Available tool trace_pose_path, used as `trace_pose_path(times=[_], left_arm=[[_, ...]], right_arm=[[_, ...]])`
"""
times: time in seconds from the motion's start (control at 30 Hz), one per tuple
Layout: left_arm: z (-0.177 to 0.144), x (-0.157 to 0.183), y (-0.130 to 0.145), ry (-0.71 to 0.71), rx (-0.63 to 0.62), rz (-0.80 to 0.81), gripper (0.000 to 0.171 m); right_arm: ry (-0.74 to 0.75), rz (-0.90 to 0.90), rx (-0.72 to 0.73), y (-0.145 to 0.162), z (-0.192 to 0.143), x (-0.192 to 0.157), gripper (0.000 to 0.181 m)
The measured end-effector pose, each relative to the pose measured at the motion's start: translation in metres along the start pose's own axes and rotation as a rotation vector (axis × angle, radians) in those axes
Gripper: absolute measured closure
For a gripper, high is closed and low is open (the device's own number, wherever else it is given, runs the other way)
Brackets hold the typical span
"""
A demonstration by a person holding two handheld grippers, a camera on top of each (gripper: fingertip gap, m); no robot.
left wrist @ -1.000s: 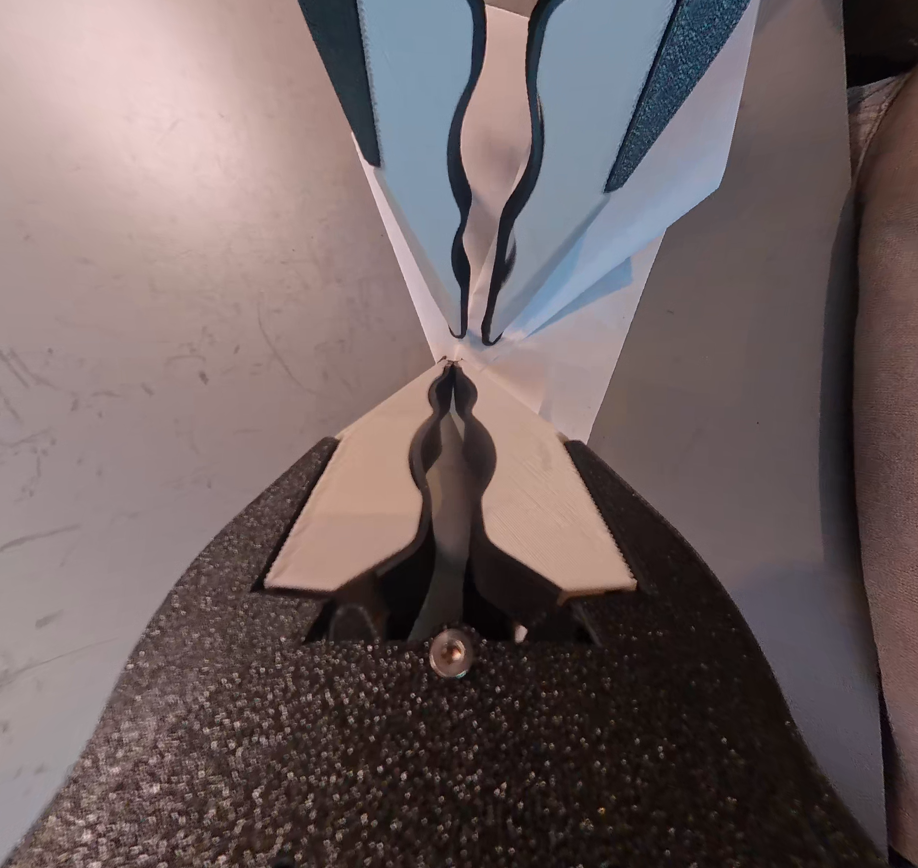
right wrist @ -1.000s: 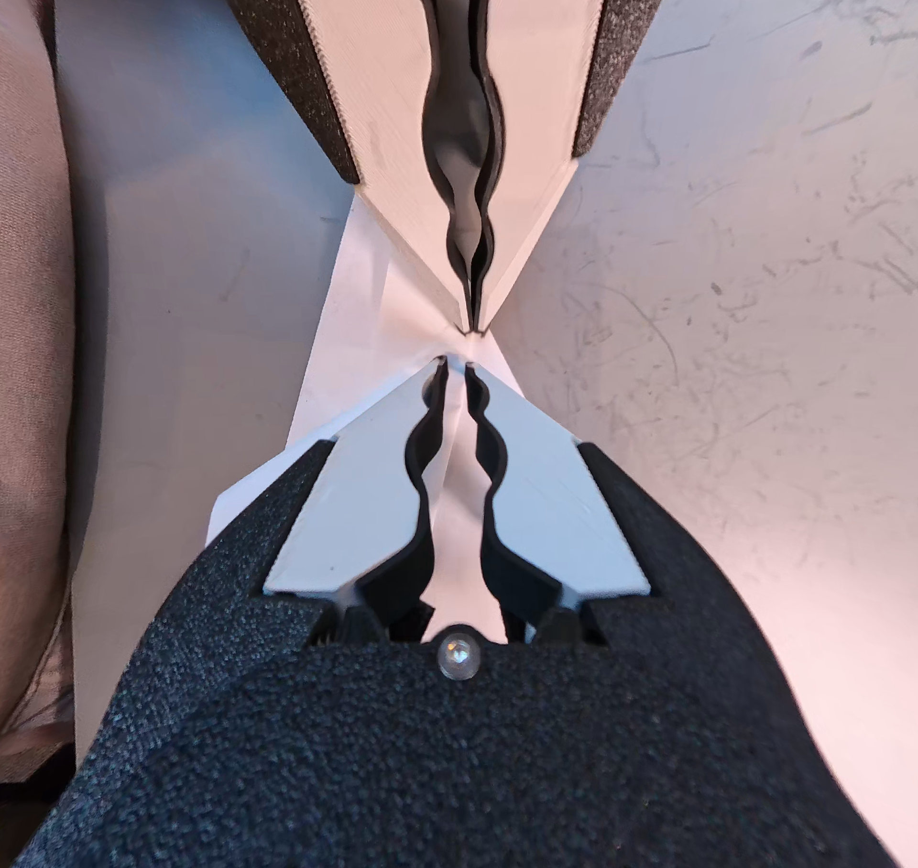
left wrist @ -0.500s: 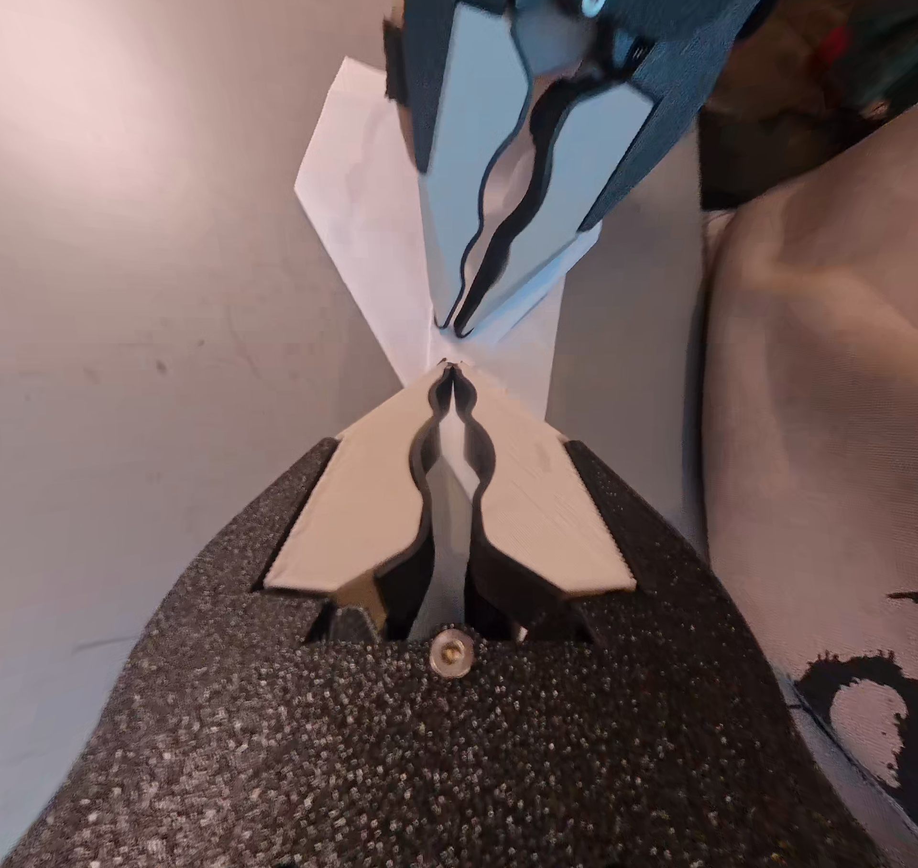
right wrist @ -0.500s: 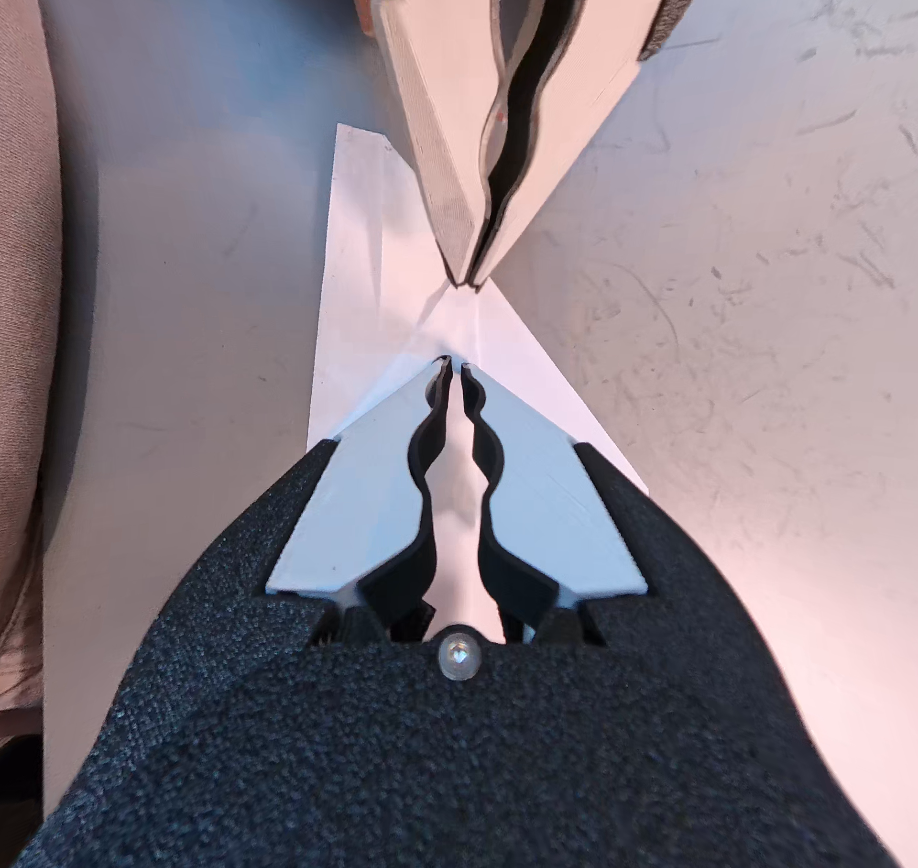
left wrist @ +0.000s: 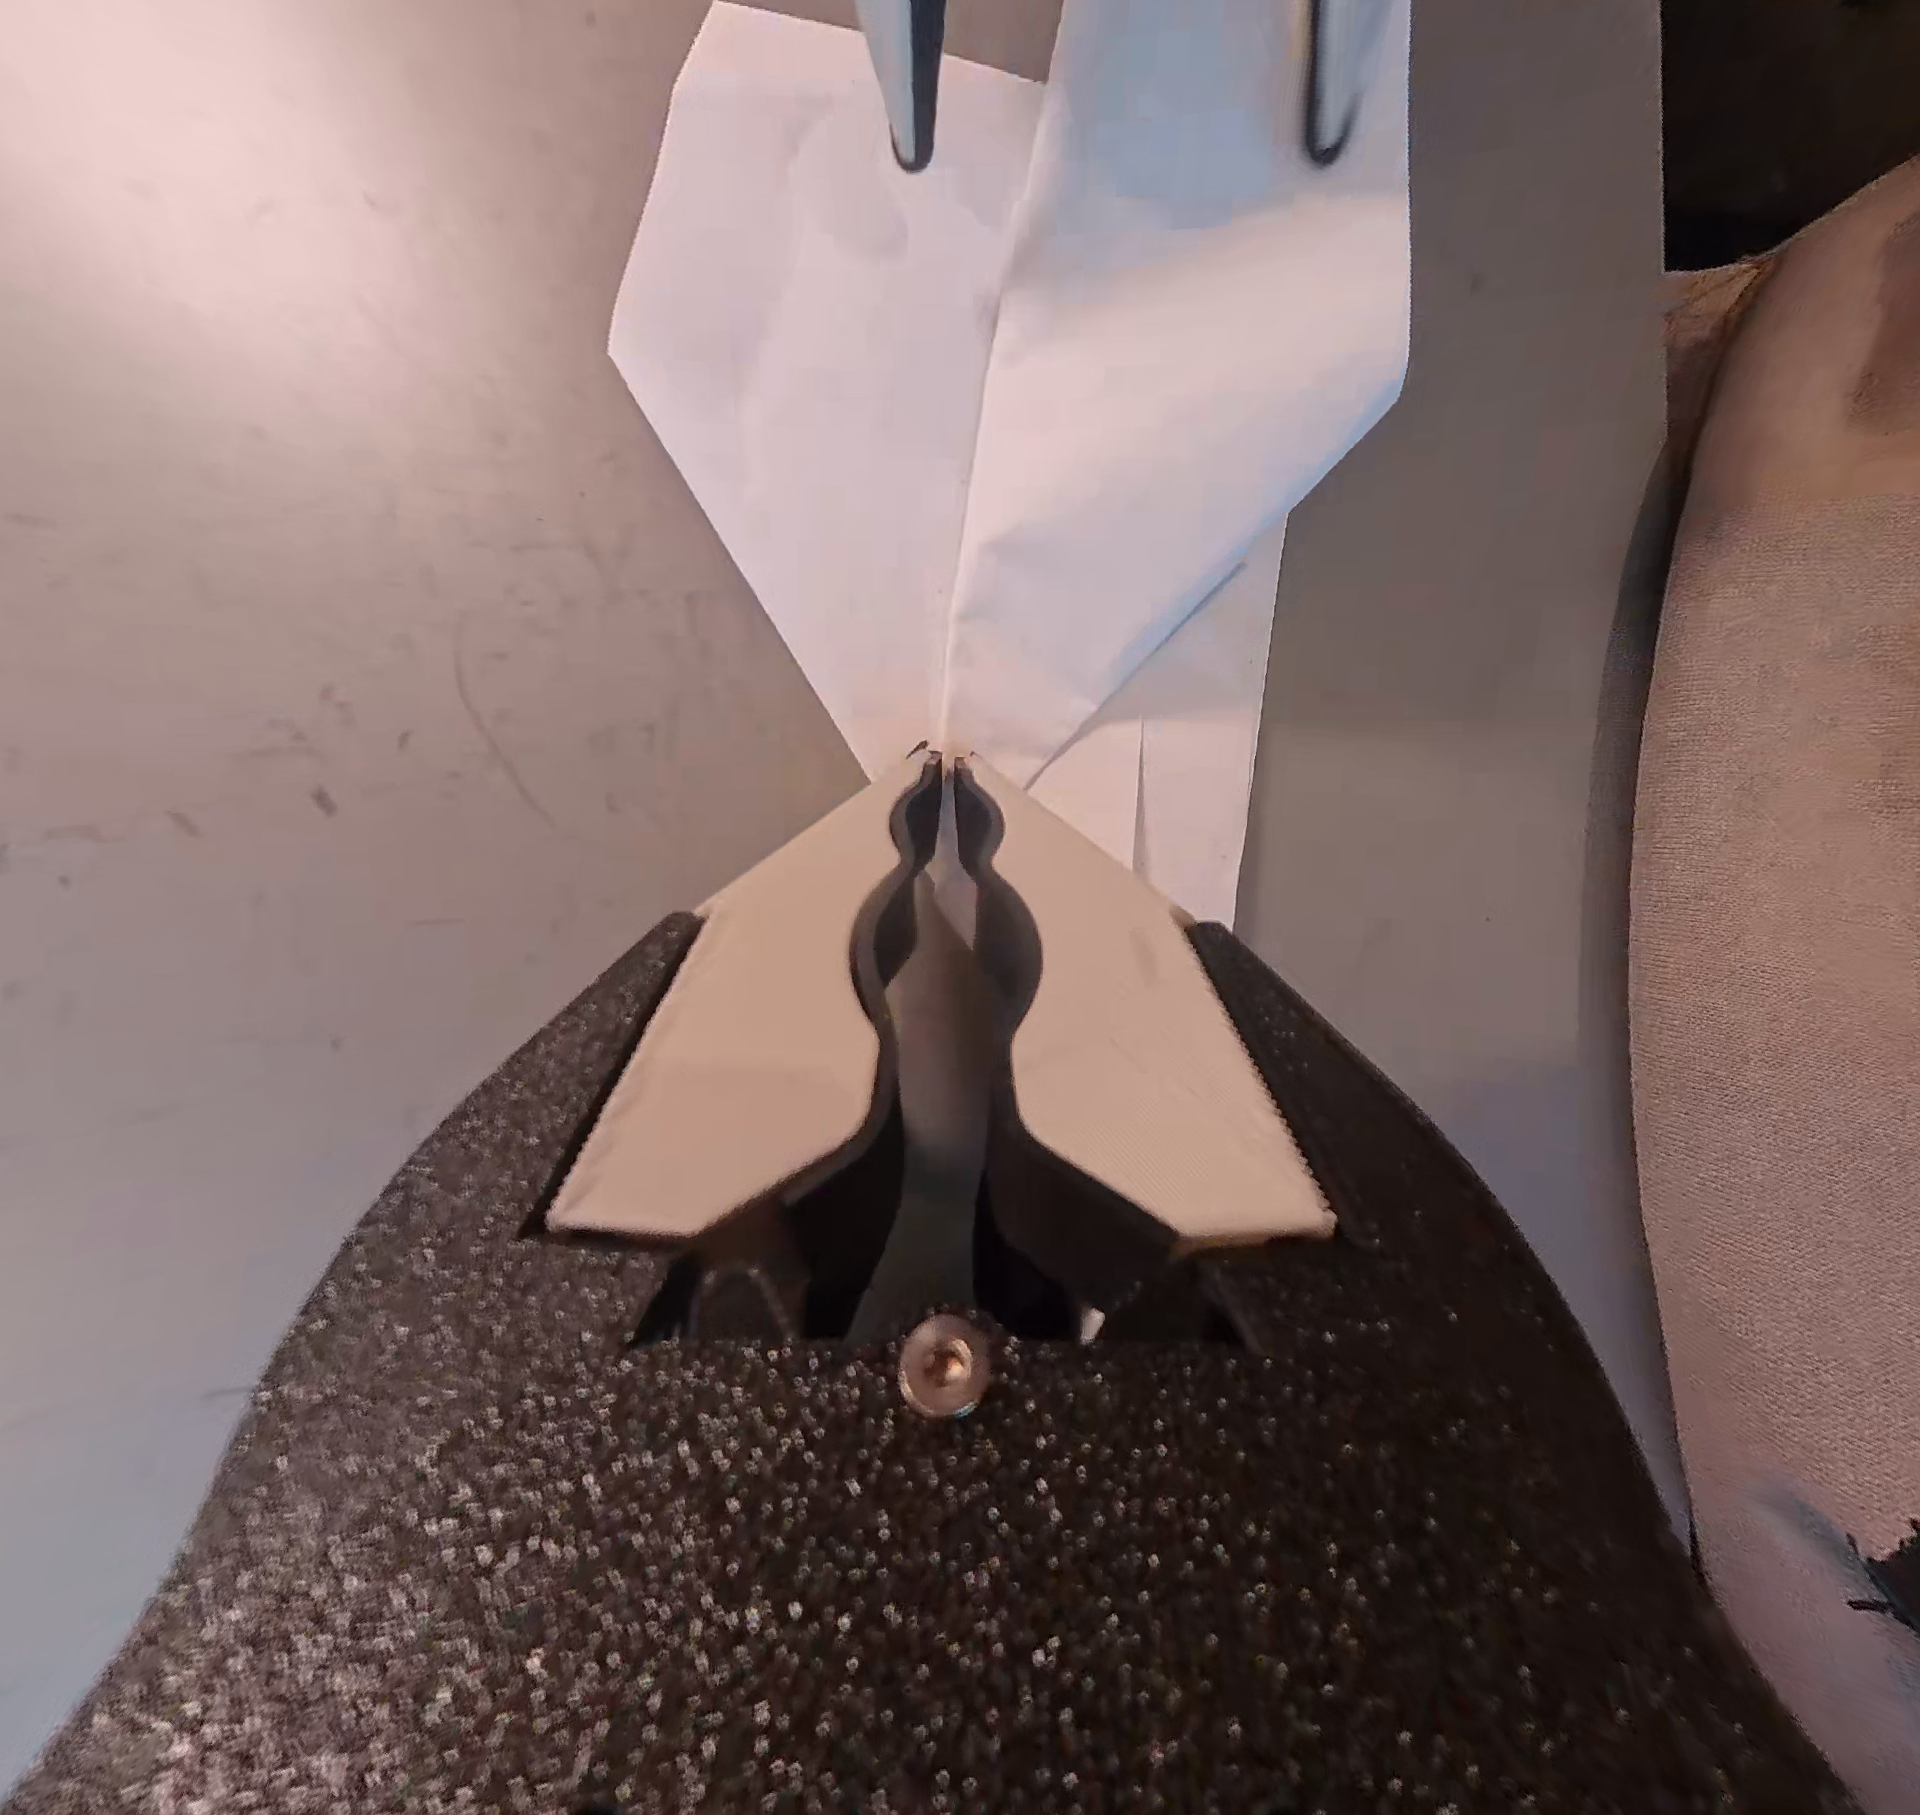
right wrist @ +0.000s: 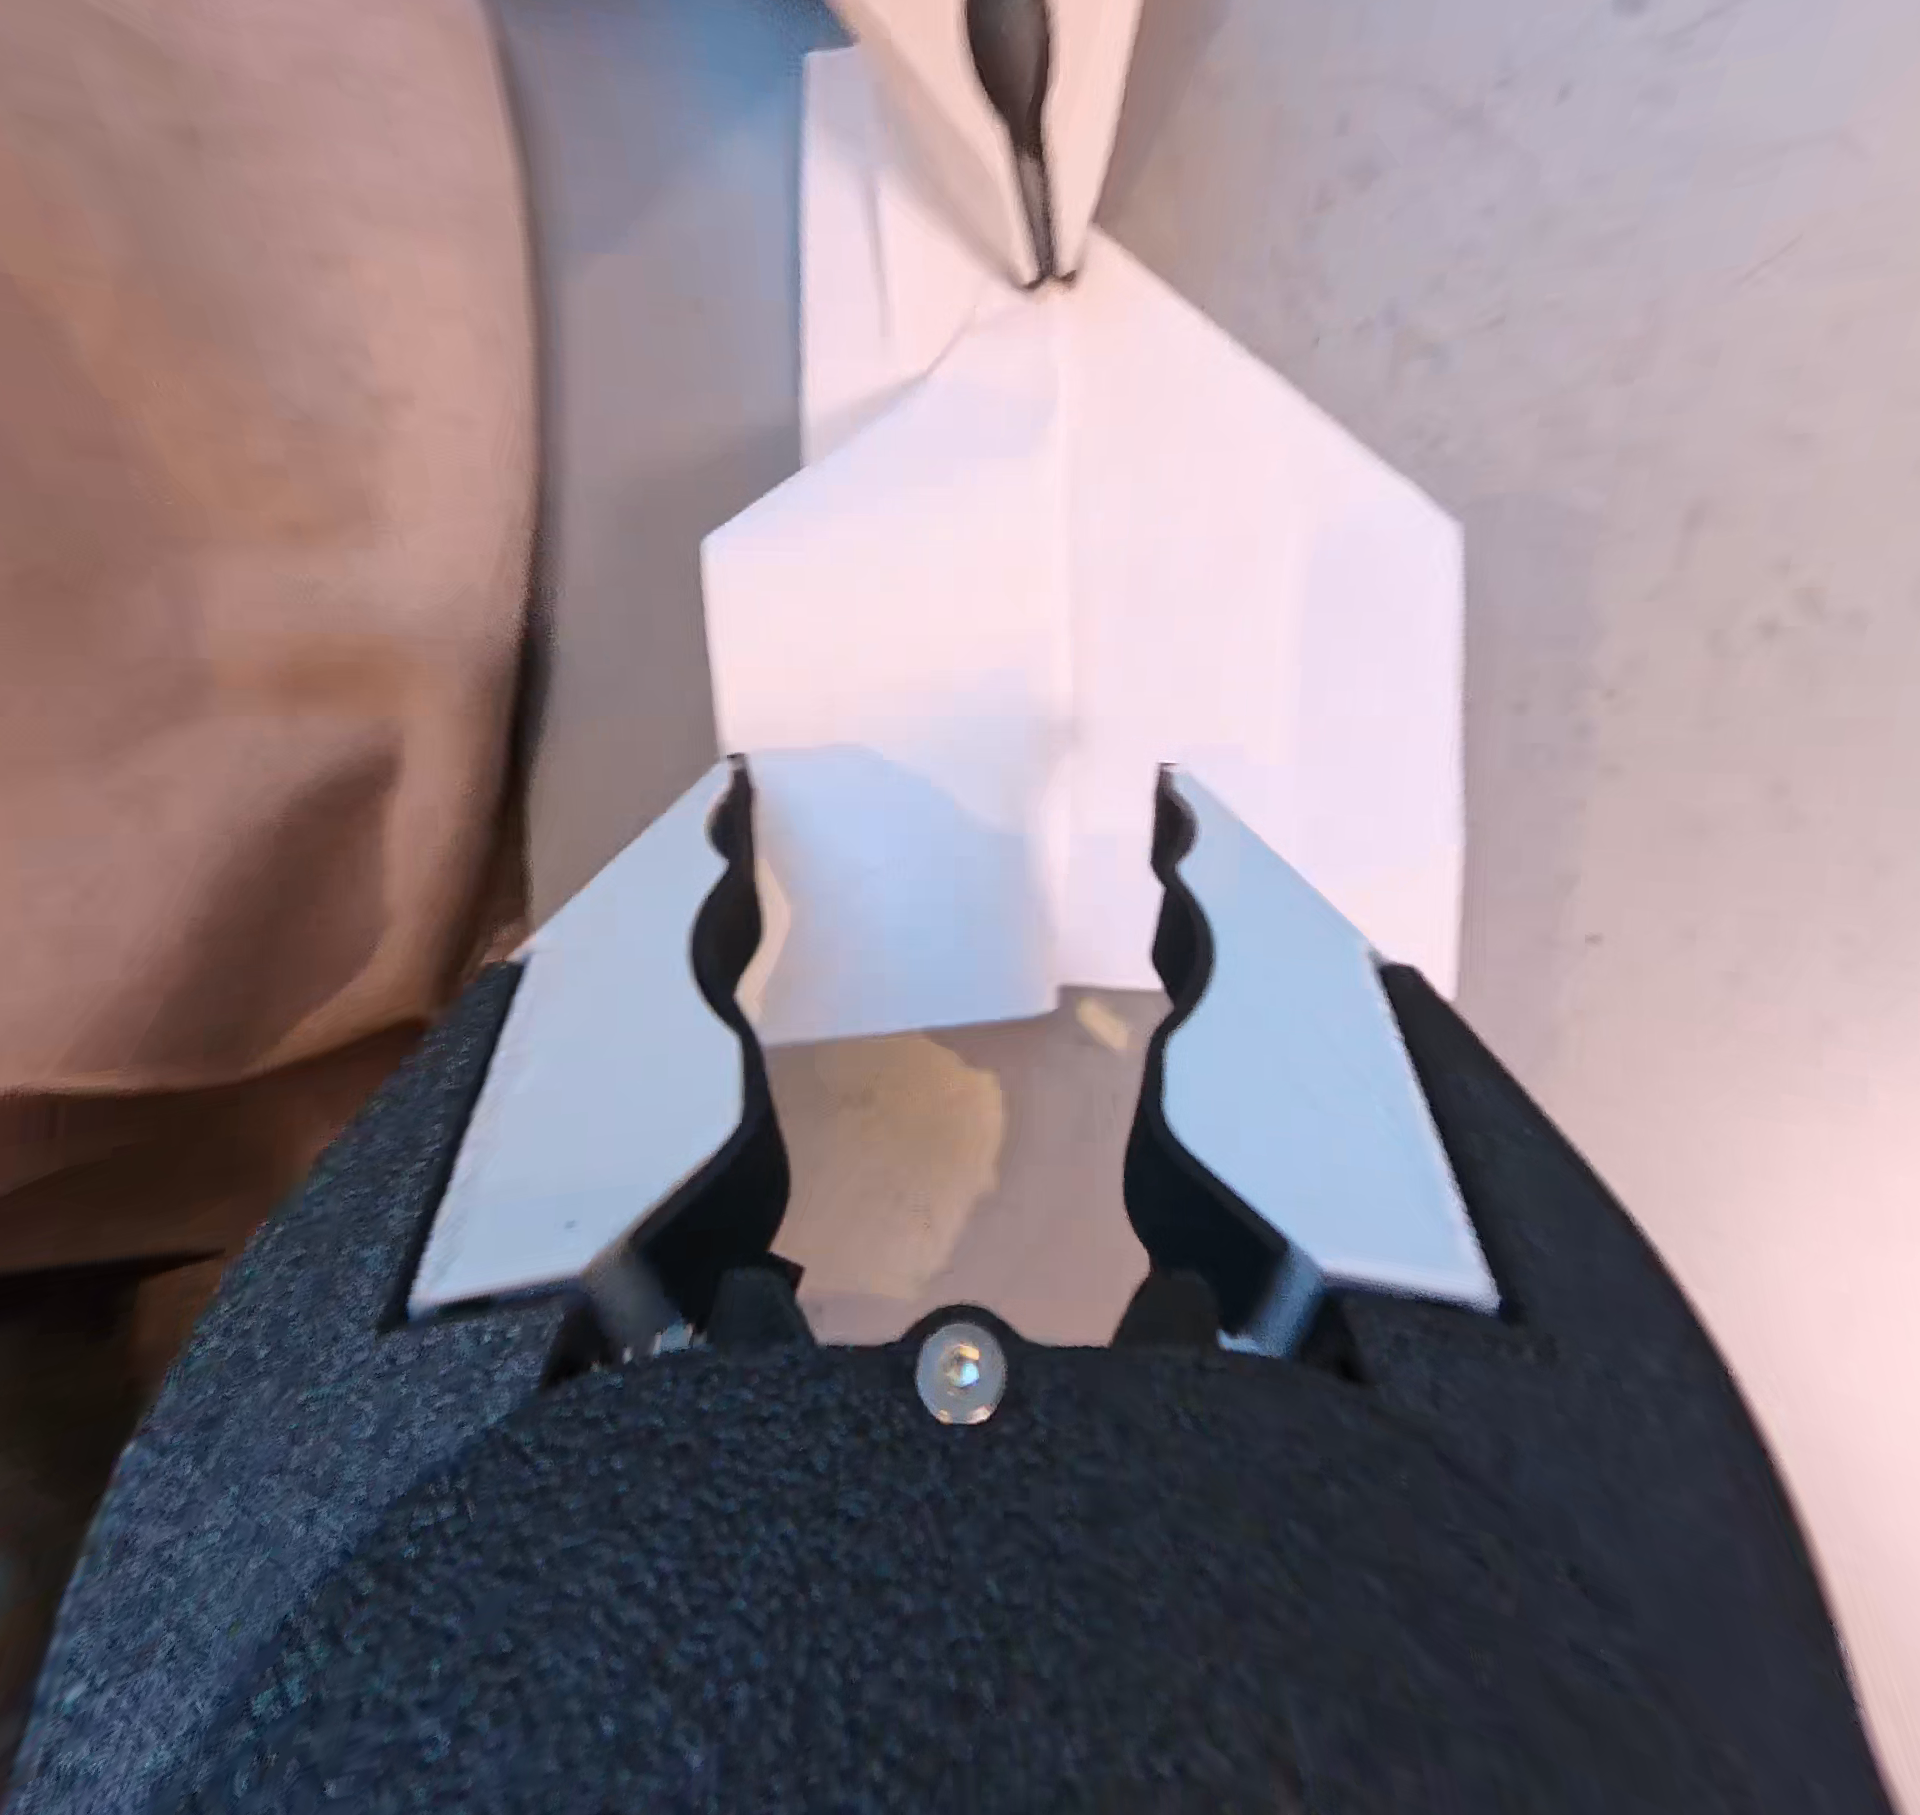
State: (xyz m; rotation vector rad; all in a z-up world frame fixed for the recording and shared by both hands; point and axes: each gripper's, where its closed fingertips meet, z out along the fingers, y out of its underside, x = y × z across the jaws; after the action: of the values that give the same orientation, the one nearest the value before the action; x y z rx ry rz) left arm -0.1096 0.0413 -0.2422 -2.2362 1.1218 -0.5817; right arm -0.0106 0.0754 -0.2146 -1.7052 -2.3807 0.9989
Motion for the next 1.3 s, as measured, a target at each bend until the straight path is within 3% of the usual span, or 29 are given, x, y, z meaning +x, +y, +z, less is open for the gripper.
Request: trace_pose_path(times=[0.07, 0.13, 0.37, 0.53, 0.67, 0.77, 0.83, 0.87, 1.0, 1.1, 1.2, 1.3], left_arm=[[0.0, 0.0, 0.0, -0.005, 0.001, -0.001, 0.169], [0.0, 0.0, 0.0, -0.007, 0.005, -0.008, 0.17], [-0.002, 0.002, 0.001, -0.004, 0.009, -0.054, 0.17], [-0.003, 0.008, 0.002, 0.052, 0.012, -0.082, 0.169], [-0.017, 0.02, -0.019, 0.172, 0.127, -0.096, 0.15], [-0.013, 0.026, -0.03, 0.086, 0.148, 0.045, 0.124], [0.001, 0.021, -0.024, -0.015, 0.086, 0.155, 0.12], [0.007, 0.02, -0.021, -0.043, 0.062, 0.194, 0.121], [0.01, 0.019, -0.019, -0.082, 0.073, 0.295, 0.155], [0.008, 0.021, -0.017, -0.096, 0.091, 0.331, 0.168], [0.01, 0.022, -0.013, -0.109, 0.087, 0.361, 0.169], [0.007, 0.023, -0.013, -0.093, 0.109, 0.348, 0.17]], right_arm=[[-0.012, -0.04, -0.026, 0.012, -0.001, -0.012, 0.093], [0.091, -0.122, -0.07, 0.022, 0.007, -0.009, 0.094], [0.522, -0.237, 0.073, 0.014, 0.003, 0.019, 0.179], [0.828, -0.475, 0.051, 0.011, -0.001, 0.033, 0.181], [0.963, -0.648, -0.021, 0.012, 0.005, 0.039, 0.181], [0.991, -0.705, -0.017, 0.01, 0.004, 0.04, 0.181], [0.996, -0.736, -0.013, 0.01, 0.004, 0.04, 0.181], [0.997, -0.747, -0.014, 0.011, 0.004, 0.04, 0.181], [0.981, -0.836, 0.0, 0.013, 0.005, 0.034, 0.181], [0.92, -0.802, 0.07, 0.016, 0.005, 0.029, 0.181], [0.775, -0.632, 0.161, 0.017, 0.006, 0.025, 0.18], [0.606, -0.43, 0.225, 0.019, 0.005, 0.022, 0.164]])
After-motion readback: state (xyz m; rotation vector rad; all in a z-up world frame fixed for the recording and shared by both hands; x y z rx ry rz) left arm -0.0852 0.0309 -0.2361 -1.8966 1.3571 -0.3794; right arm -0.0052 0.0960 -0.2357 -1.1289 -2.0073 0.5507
